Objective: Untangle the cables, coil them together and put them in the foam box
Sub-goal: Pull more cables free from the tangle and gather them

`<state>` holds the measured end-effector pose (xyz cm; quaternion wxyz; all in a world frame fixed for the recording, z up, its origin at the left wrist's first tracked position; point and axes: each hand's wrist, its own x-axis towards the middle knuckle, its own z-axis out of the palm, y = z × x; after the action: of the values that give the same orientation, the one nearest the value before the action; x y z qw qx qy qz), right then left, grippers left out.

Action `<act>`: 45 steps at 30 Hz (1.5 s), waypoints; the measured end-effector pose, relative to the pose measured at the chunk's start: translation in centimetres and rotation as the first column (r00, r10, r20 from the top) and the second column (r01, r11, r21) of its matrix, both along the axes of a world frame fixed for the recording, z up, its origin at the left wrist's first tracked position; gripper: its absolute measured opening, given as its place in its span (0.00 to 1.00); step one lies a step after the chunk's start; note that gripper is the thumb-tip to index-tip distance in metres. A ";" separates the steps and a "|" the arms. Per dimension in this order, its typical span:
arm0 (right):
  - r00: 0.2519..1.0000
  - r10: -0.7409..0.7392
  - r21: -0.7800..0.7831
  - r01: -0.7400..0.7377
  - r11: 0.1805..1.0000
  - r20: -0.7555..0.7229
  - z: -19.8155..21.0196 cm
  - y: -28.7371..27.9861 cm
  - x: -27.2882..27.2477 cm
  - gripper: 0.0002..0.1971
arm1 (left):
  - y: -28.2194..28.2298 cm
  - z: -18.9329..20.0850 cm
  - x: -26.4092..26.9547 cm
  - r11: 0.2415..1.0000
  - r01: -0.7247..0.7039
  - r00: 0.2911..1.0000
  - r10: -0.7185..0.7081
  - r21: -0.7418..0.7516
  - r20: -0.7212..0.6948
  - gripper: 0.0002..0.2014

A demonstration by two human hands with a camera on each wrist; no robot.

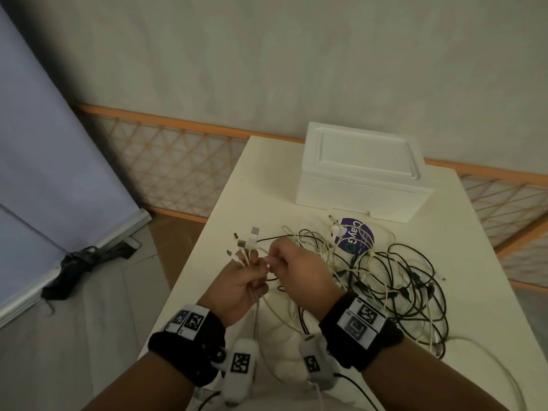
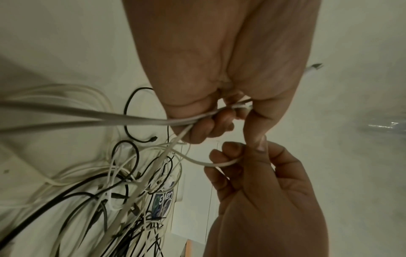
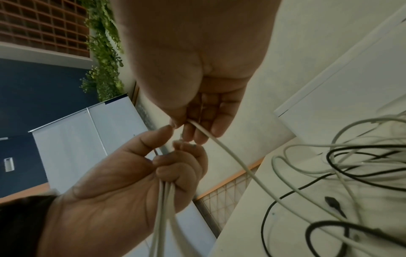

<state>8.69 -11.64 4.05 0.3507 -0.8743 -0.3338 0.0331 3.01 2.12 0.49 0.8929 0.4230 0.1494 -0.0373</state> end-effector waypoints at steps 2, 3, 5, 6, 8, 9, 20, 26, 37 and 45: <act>1.000 -0.009 0.031 0.009 0.999 -0.008 0.0 -0.3 0.0 0.06 | -0.2 0.0 0.1 1.000 -0.016 1.000 0.016 0.000 -0.021 0.19; 1.000 -0.008 0.035 0.008 0.999 -0.011 0.0 -0.3 0.0 0.06 | -0.3 0.0 0.1 1.000 -0.024 0.999 0.024 0.004 -0.034 0.19; 1.000 -0.003 0.023 0.004 1.000 -0.024 0.0 -0.3 0.0 0.06 | -0.4 0.0 -0.1 0.999 -0.034 0.997 0.035 0.015 -0.062 0.20; 1.000 -0.002 0.021 0.003 1.000 -0.028 0.1 -0.2 0.0 0.06 | -0.4 0.1 -0.2 0.999 -0.031 0.997 0.032 0.024 -0.068 0.20; 1.000 0.004 0.041 -0.003 0.999 -0.027 0.3 -0.2 0.2 0.06 | -0.4 0.2 -0.5 0.999 -0.028 0.997 0.031 0.042 -0.072 0.18; 1.000 0.011 0.049 -0.010 0.999 -0.024 0.5 -0.2 0.2 0.06 | -0.5 0.4 -0.6 0.998 -0.032 0.996 0.035 0.045 -0.081 0.15; 0.994 0.071 0.052 -0.075 0.996 0.077 0.3 0.3 -0.3 0.10 | -0.7 0.6 -0.8 0.997 -0.047 0.999 0.047 0.057 0.012 0.12; 0.976 0.215 -0.090 -0.210 0.973 0.046 1.1 -0.5 0.0 0.28 | 1.9 1.4 0.1 0.961 -0.275 0.961 0.275 -0.007 0.004 0.19; 0.989 -0.029 -0.327 -0.021 0.945 -0.146 0.1 -4.6 3.1 0.10 | 8.6 3.5 -1.6 0.884 -0.422 0.904 0.428 0.200 0.013 0.13; 0.963 0.245 -0.413 -0.179 0.893 0.115 1.3 -0.6 1.0 0.15 | 1.5 2.9 -1.0 0.477 0.144 0.971 -0.238 0.867 -0.030 0.10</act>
<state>9.67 -12.22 5.39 0.1309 -0.8853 -0.4413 0.0667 2.02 3.65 3.38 0.5581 0.8269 0.0579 -0.0369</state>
